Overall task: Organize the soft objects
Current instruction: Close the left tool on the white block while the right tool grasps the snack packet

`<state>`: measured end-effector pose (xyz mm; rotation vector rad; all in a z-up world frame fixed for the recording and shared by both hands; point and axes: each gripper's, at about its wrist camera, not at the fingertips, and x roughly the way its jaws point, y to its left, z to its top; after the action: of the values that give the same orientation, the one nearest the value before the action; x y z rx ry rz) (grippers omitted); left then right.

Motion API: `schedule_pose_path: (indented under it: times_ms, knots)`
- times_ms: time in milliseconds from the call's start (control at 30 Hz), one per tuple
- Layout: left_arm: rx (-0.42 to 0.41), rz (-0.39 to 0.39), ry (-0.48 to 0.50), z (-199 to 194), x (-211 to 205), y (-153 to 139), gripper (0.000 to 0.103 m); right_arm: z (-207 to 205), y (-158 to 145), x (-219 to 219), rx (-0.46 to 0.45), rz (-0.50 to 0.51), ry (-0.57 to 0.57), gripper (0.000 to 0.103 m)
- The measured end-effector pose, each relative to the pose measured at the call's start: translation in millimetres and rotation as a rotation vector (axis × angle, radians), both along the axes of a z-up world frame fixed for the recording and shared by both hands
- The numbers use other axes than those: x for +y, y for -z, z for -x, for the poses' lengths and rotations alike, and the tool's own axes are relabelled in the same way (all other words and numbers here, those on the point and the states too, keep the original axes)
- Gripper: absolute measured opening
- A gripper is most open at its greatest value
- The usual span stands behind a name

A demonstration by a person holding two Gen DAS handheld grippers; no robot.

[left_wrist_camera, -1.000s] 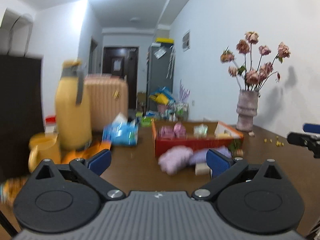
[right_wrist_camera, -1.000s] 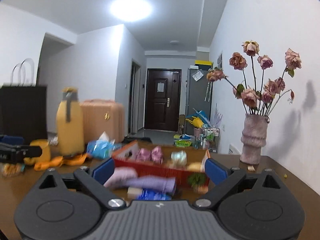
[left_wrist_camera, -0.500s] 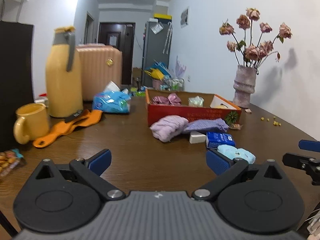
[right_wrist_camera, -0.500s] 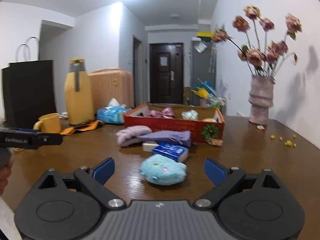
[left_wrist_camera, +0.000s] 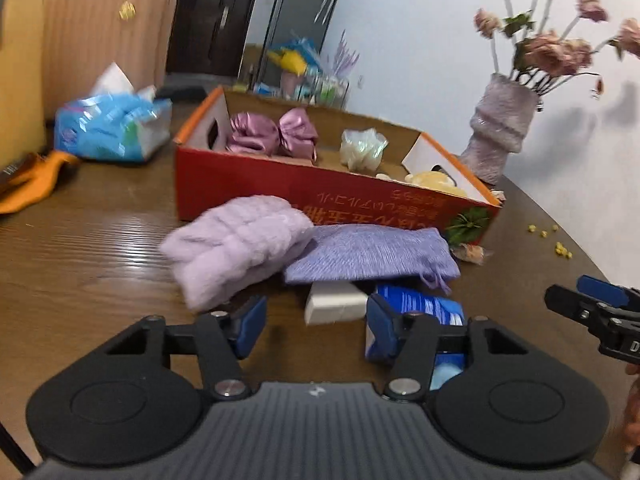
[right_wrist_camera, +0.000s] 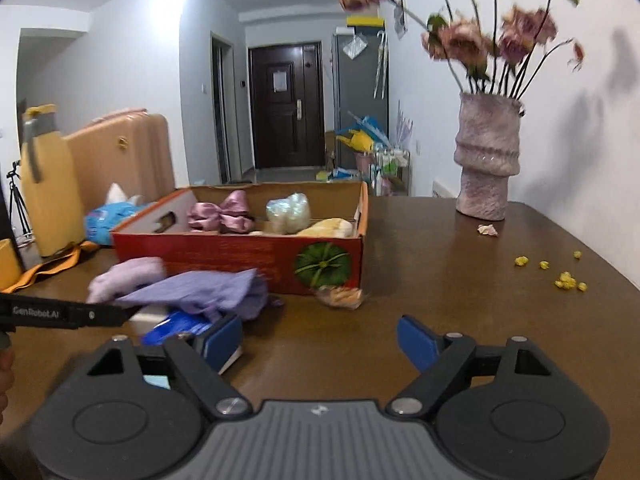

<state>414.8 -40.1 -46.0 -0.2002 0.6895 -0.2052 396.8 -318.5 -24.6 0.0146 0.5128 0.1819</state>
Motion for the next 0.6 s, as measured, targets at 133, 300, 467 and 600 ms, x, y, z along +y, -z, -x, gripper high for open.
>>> schedule_pose_path:
  times_ms: [133, 300, 467, 600]
  knots:
    - [0.014, 0.011, 0.016, -20.9, -7.1, 5.5, 0.056, -47.8, 9.8, -2.0, 0.042, -0.002, -0.028, 0.081]
    - [0.073, 0.049, 0.01, -37.1, -6.4, 13.8, 0.053, -97.5, 30.6, 4.0, 0.1, 0.0, -0.023, 0.068]
    - [0.065, 0.044, 0.019, -36.2, -2.9, 15.8, 0.039, -113.2, 49.0, 10.7, 0.138, 0.031, -0.003, 0.059]
    - [0.059, 0.022, 0.035, -32.4, -9.2, 15.2, 0.029, -112.6, 48.7, 6.9, 0.138, 0.0, -0.014, 0.046]
